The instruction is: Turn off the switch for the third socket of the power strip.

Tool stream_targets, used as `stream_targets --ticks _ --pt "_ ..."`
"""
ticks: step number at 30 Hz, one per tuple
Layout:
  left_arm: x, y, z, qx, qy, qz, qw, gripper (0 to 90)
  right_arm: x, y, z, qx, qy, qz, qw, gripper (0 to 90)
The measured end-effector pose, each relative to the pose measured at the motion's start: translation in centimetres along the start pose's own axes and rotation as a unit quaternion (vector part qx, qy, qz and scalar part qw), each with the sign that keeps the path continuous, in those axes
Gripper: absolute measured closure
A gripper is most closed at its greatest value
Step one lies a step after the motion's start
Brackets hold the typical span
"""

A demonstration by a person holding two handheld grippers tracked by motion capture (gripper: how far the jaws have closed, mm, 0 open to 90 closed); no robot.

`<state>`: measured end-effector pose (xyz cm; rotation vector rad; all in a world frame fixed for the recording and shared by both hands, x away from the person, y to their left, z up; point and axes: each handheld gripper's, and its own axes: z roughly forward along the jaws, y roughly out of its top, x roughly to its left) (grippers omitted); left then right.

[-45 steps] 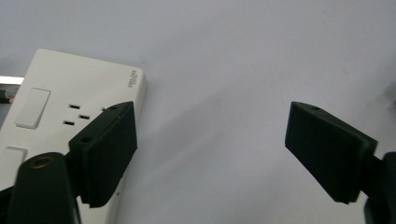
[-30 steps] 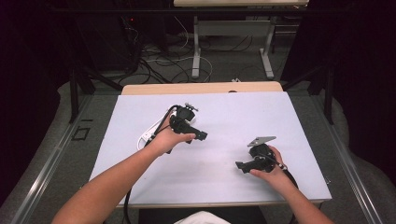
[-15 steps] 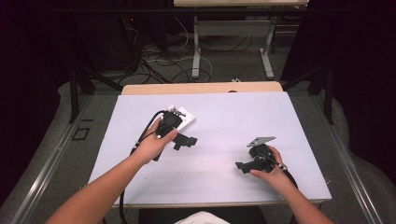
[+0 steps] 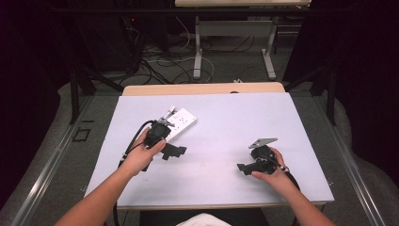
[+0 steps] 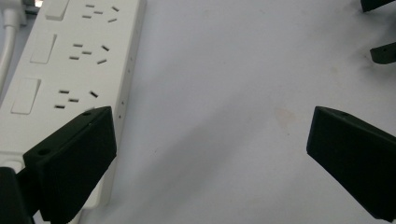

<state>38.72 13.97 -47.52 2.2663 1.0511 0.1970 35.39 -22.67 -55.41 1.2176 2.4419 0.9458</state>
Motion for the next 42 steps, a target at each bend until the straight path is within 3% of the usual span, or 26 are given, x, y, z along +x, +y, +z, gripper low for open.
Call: stream_targets --ticks 8,13,19,29,42 --pt "1.8 -2.7 -0.5 -0.01 0.001 -0.035 0.9993 3.2 0.0 0.0 0.1 -0.002 0.002 -0.001 1.0 17.0" --pt "3.3 -4.6 -0.7 -0.015 0.011 -0.068 0.9975 3.4 0.0 -0.1 0.1 -0.001 0.001 -0.002 1.0 17.0" --pt "4.8 -6.7 -1.2 -0.025 0.027 -0.09 0.9953 3.6 0.0 -0.1 0.1 0.001 0.0 -0.004 1.0 17.0" --pt "6.1 -9.7 -2.1 -0.059 0.043 -0.137 0.9879 4.2 0.0 -0.1 0.1 -0.001 0.003 -0.003 1.0 17.0" --pt "7.3 -12.5 -2.6 -0.104 0.064 -0.182 0.9757 7.7 0.0 -0.2 0.2 -0.005 -0.001 0.002 1.0 17.0"
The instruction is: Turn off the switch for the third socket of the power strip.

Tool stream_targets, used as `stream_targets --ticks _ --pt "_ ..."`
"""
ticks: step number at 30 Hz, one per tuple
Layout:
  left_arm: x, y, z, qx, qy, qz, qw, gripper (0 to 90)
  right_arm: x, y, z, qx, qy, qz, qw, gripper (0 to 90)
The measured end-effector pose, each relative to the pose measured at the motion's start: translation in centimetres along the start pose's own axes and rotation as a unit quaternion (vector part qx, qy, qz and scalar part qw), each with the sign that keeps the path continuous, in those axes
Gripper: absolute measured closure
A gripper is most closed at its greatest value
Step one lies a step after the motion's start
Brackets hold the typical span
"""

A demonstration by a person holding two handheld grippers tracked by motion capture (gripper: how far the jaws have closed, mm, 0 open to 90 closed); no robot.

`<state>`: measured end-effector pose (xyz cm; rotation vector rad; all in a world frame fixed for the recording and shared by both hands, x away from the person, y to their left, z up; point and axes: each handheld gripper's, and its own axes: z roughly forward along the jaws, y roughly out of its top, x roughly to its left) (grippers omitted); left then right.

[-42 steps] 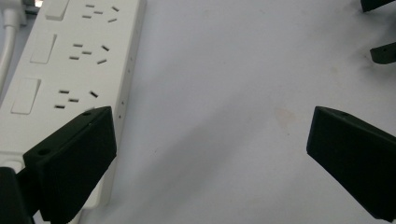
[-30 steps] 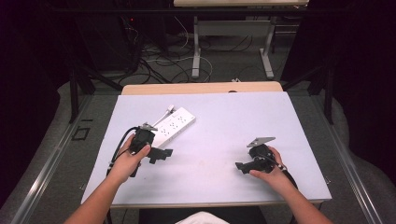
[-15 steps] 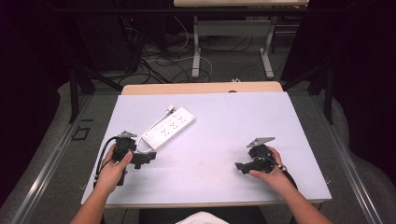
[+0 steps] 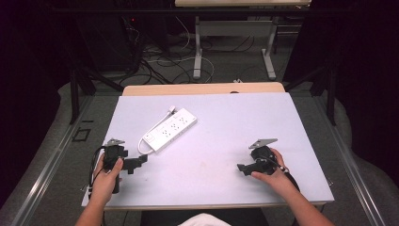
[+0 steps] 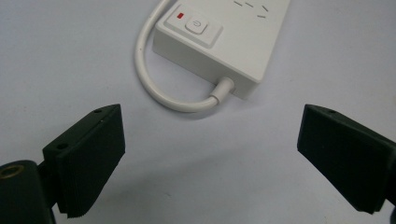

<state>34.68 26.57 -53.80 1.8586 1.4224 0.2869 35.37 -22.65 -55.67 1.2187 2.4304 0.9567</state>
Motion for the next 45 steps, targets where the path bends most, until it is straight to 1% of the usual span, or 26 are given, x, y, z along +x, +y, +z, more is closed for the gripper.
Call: stream_targets --ticks 5,6,8,10,12,14,15,17,18,19,20,21,22,23,24,25,31,34,35,37,38,39,41,43,44,45 --pt "0.6 -0.5 0.1 -0.009 0.03 0.006 0.9995 8.2 -0.1 0.0 0.0 -0.001 0.001 -0.007 1.0 17.1" --pt "0.7 -0.7 0.1 -0.013 0.032 0.001 0.9994 8.2 0.0 0.0 0.0 0.001 0.001 0.0 1.0 17.0" --pt "1.1 -0.9 0.2 -0.013 0.033 -0.006 0.9994 8.2 0.0 0.0 -0.1 0.002 0.001 0.002 1.0 17.0" --pt "1.5 -1.0 0.2 -0.008 0.037 -0.005 0.9993 8.2 0.0 -0.1 -0.1 0.003 0.004 0.003 1.0 17.0" --pt "1.7 -1.2 0.4 -0.011 0.045 -0.008 0.9989 8.4 -0.1 -0.1 -0.1 0.002 0.002 0.003 1.0 17.0" --pt "2.0 -1.3 0.4 -0.011 0.044 -0.017 0.9988 8.6 -0.1 -0.1 -0.2 0.001 0.0 0.001 1.0 17.0" --pt "2.1 -1.4 0.6 -0.02 0.044 -0.024 0.9986 8.6 -0.2 -0.1 -0.2 0.0 0.0 0.001 1.0 17.0" --pt "2.3 -1.5 0.7 -0.022 0.039 -0.033 0.9984 8.7 -0.1 -0.1 -0.2 0.0 -0.001 0.004 1.0 17.1" --pt "2.3 -1.6 0.7 -0.02 0.04 -0.035 0.9984 8.8 -0.2 0.0 -0.2 -0.001 -0.002 -0.001 1.0 17.0" --pt "2.4 -1.5 0.6 -0.017 0.04 -0.035 0.9985 8.8 -0.2 -0.1 -0.2 0.0 -0.002 -0.002 1.0 17.0" --pt "2.4 -1.6 0.8 -0.024 0.044 -0.032 0.9982 8.8 -0.2 0.0 -0.2 -0.001 -0.001 -0.001 1.0 17.1" --pt "2.5 -1.6 0.8 -0.024 0.047 -0.032 0.9981 8.8 -0.2 -0.1 -0.2 -0.003 -0.001 -0.003 1.0 17.0" --pt "2.5 -1.6 0.9 -0.025 0.044 -0.035 0.9981 8.8 -0.2 -0.1 -0.2 -0.001 -0.001 0.004 1.0 17.0" --pt "2.5 -1.7 0.9 -0.023 0.045 -0.039 0.998 8.8 -0.2 -0.1 -0.3 -0.001 0.0 0.004 1.0 17.1" --pt "2.6 -1.7 1.0 -0.021 0.046 -0.034 0.9981 8.8 -0.2 -0.1 -0.3 -0.001 -0.001 0.001 1.0 17.1" --pt "2.7 -1.7 0.9 -0.012 0.045 -0.031 0.9984 8.8 -0.2 -0.1 -0.3 -0.001 0.0 0.002 1.0 17.0" --pt "2.7 -1.8 1.0 -0.023 0.049 -0.038 0.9978 9.9 -0.2 -0.1 -0.2 -0.001 0.001 0.006 1.0 17.0" --pt "2.8 -1.7 0.9 -0.025 0.052 -0.04 0.9975 10.0 -0.3 -0.1 -0.3 -0.002 0.001 -0.002 1.0 17.0" --pt "2.8 -1.7 0.8 -0.015 0.049 -0.039 0.9979 10.0 -0.2 -0.1 -0.4 0.001 0.001 0.008 1.0 17.0" --pt "2.9 -1.7 0.8 -0.025 0.053 -0.037 0.9976 10.0 -0.3 -0.1 -0.4 0.0 0.0 0.009 1.0 17.1" --pt "2.9 -1.7 0.8 -0.024 0.053 -0.036 0.9976 10.0 -0.3 -0.1 -0.4 -0.001 0.0 0.006 1.0 17.0" --pt "2.9 -1.7 0.8 -0.024 0.054 -0.038 0.9975 10.0 -0.2 -0.1 -0.4 -0.001 0.001 0.013 0.9999 17.1" --pt "2.8 -1.7 0.8 -0.026 0.054 -0.039 0.9974 10.0 -0.4 -0.2 -0.3 -0.001 -0.004 0.006 1.0 17.0" --pt "2.9 -1.7 0.8 -0.025 0.054 -0.037 0.9975 10.0 -0.2 -0.2 -0.4 0.001 0.0 0.016 0.9999 17.1" --pt "2.8 -1.6 0.8 -0.027 0.054 -0.039 0.9974 10.0 -0.3 -0.2 -0.3 0.0 -0.001 0.004 1.0 17.1" --pt "2.8 -1.6 0.8 -0.027 0.054 -0.038 0.9974 10.0 -0.3 -0.2 -0.3 -0.001 -0.001 0.005 1.0 17.0"
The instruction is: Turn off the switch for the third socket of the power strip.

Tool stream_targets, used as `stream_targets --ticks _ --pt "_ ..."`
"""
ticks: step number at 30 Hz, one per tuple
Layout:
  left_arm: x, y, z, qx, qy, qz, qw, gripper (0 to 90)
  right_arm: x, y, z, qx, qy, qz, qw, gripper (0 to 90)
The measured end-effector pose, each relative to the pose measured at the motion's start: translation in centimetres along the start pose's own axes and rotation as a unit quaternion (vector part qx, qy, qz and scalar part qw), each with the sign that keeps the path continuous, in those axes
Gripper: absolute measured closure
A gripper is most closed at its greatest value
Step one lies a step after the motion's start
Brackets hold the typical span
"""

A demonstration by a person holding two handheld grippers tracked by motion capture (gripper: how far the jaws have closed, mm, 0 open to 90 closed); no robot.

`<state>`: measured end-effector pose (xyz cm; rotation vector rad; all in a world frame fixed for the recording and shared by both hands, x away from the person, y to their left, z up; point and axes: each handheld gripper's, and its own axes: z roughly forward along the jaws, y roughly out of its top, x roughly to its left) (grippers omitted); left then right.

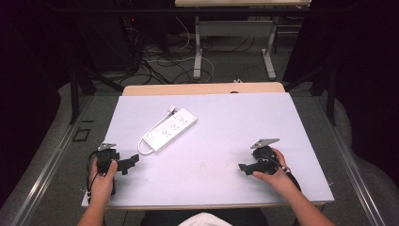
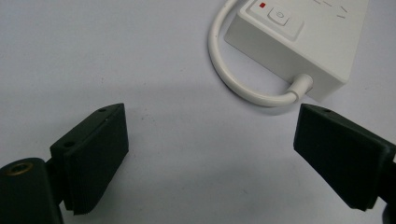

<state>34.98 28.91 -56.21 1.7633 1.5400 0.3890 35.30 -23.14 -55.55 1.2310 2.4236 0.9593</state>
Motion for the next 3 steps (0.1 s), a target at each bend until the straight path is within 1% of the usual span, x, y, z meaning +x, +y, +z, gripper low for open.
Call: stream_targets --ticks 1,2,3 --pt "0.02 0.06 -0.06 0.004 -0.002 0.001 1.0 10.1 -0.04 -0.01 0.0 -0.001 0.001 -0.001 1.0 17.1" --pt "-0.03 0.11 -0.09 0.006 -0.002 0.0 1.0 10.1 -0.04 -0.04 -0.01 -0.002 0.001 0.003 1.0 17.0" --pt "-0.05 0.14 -0.07 0.005 -0.002 0.0 1.0 10.1 -0.14 -0.05 -0.02 -0.003 0.0 -0.002 1.0 17.0"
